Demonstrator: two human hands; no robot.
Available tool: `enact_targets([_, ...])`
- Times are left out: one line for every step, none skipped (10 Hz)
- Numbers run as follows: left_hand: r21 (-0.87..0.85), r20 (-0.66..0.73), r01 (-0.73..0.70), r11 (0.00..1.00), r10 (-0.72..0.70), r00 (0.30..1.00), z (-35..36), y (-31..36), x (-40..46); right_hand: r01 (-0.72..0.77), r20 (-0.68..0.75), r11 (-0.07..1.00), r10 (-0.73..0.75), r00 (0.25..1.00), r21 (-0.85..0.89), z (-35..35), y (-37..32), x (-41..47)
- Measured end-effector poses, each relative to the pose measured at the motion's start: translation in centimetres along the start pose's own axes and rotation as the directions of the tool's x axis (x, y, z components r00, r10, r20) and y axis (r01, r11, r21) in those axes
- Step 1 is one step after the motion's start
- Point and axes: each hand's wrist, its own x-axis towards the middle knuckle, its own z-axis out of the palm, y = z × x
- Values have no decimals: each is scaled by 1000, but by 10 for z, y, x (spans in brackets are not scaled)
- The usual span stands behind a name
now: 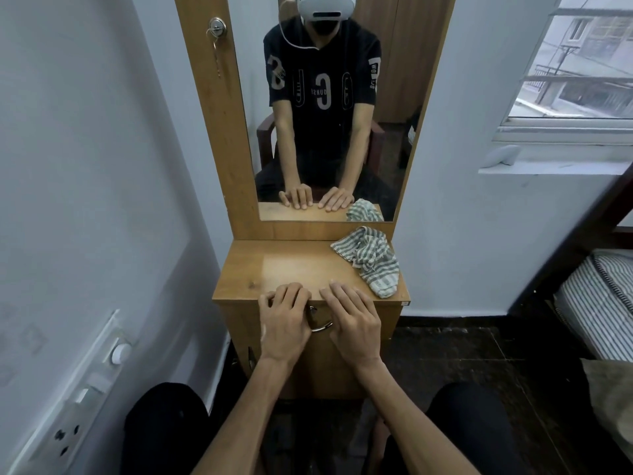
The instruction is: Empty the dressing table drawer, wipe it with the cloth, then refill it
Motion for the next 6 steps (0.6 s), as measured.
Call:
enact_targets([-24,77,64,998,-62,995,-14,12,0,-84,77,996,81,994,40,-12,-10,4])
enact_targets([-62,175,150,987,-137,975,-26,23,-7,-195,228,978,175,958,70,-33,-24,10])
enact_targets([-69,240,179,981,-158,958,-42,27,-17,-229,354,971,192,915,66,-62,-39,15])
enact_targets([-142,240,221,965,-183,953,-67,31,-29,-289,372,951,232,899,108,-94,-50,13])
enact_targets([-248,189,246,937,-202,961,-91,37,-32,-337,312,927,274,910,167,-120,-60,15])
enact_targets([-314,180,287,905,-240,954,-115,42,-25,-404,287,892,340,896,205,-138,-69,26])
